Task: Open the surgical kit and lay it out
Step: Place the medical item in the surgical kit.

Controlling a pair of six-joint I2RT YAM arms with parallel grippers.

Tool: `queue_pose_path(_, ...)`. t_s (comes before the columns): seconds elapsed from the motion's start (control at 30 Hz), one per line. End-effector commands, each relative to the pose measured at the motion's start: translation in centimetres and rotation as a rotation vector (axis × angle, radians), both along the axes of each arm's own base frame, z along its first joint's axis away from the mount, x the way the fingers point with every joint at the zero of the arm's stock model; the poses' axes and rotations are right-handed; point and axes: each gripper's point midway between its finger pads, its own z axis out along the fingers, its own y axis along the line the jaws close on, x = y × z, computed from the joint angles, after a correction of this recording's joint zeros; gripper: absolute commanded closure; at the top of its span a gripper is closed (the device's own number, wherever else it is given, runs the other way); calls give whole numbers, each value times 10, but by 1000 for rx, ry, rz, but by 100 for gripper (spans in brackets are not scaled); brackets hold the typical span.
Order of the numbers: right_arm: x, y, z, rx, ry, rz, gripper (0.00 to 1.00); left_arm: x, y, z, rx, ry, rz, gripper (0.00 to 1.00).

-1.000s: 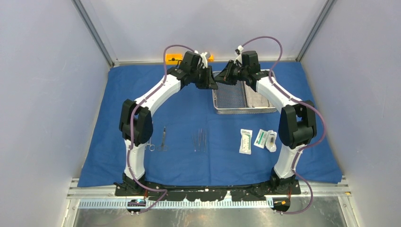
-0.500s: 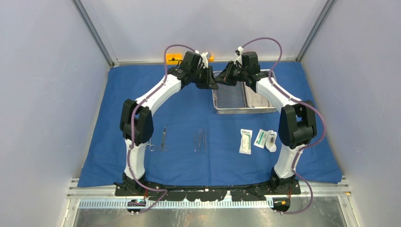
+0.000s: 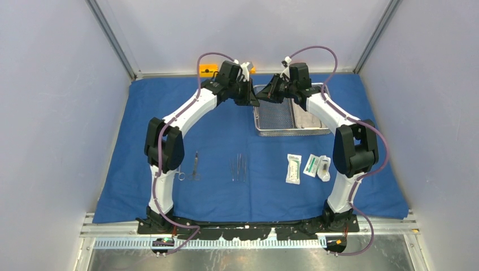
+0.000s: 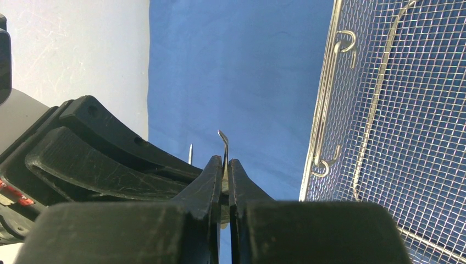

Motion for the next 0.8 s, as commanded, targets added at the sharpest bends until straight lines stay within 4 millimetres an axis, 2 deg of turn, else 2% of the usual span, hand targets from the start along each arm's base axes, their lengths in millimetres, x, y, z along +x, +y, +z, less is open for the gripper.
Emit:
queue_pose_path(0.0, 3, 2, 17, 22, -60, 10, 97, 2, -3, 20, -18, -54, -14, 100)
queue_pose_path(0.1, 4, 0, 20, 9, -69, 8, 91, -4, 4, 14, 0, -39, 6, 100)
queue_pose_path(0.27, 4, -4, 28, -5, -92, 12, 70, -19, 20, 6, 38, -27, 55, 100)
queue_pose_path(0.33, 4, -8, 34, -15, -109, 13, 60, -29, 28, -3, 66, -11, 75, 100)
queue_pose_path(0.4, 4, -13, 41, -40, -132, 16, 54, -41, 37, -11, 90, -3, 94, 100)
queue_pose_path(0.53, 3, -31, 49, -131, -175, 19, 52, -73, 59, -31, 173, 13, 121, 100)
queue_pose_path(0.77, -5, -70, 39, -270, -169, 15, 52, -119, 104, -66, 274, 96, 224, 100)
